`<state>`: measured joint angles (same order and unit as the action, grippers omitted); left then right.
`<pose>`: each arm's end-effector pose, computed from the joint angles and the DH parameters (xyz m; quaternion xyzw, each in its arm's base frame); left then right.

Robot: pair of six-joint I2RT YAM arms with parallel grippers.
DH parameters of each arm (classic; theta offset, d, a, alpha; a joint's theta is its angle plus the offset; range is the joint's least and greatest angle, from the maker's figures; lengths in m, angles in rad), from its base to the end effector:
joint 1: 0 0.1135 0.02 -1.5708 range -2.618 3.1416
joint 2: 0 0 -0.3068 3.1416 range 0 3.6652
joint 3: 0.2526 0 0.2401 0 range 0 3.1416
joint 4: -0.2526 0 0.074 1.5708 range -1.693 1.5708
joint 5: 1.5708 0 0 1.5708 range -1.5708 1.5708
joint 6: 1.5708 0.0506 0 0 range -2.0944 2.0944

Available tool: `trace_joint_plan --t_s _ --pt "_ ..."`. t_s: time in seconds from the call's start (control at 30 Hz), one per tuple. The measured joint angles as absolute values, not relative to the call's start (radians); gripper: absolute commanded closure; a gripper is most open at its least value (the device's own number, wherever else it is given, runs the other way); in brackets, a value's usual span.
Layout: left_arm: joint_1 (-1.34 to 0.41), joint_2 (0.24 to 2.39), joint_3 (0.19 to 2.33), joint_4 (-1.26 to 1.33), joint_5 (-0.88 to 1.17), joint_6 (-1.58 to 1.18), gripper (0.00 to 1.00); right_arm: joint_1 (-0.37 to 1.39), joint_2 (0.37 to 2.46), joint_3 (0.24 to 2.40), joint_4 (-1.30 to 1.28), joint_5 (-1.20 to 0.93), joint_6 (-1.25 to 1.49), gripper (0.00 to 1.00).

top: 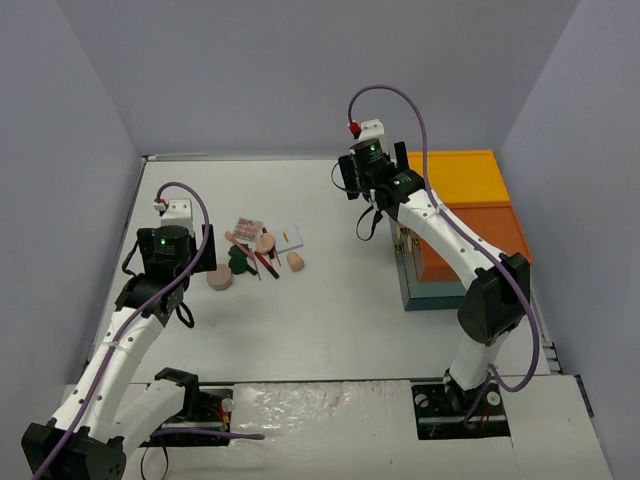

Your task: Organize the makeup

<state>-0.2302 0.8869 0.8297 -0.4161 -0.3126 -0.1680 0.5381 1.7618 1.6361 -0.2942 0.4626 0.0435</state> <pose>0.1695 -0.0237 0.3422 -0.0549 0.8449 0.0283 0.5314 0.3768 0.1986 0.3965 -0.0789 0.8223 -0.0324 0.5626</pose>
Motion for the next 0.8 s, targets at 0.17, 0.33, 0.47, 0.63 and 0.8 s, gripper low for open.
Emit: trace_joint_plan --t_s 0.17,0.33,0.47,0.63,0.8 --pt "-0.23 0.888 0.83 -0.414 -0.312 -0.168 0.03 0.537 1.768 1.621 -0.288 0.482 0.046 0.01" --pt "-0.23 0.888 0.83 -0.413 -0.311 -0.168 0.03 0.535 1.79 1.598 -0.287 0.51 0.055 0.0" --pt "-0.23 0.891 0.83 -0.413 -0.311 -0.168 0.03 0.536 1.799 1.595 -0.277 0.543 0.056 0.0" --pt "-0.23 0.891 0.83 -0.413 -0.311 -0.168 0.03 0.531 1.817 1.594 -0.266 0.565 0.064 0.0" --pt "-0.23 0.891 0.83 -0.413 -0.312 -0.168 0.03 0.535 1.824 1.591 -0.258 0.575 0.064 0.01"
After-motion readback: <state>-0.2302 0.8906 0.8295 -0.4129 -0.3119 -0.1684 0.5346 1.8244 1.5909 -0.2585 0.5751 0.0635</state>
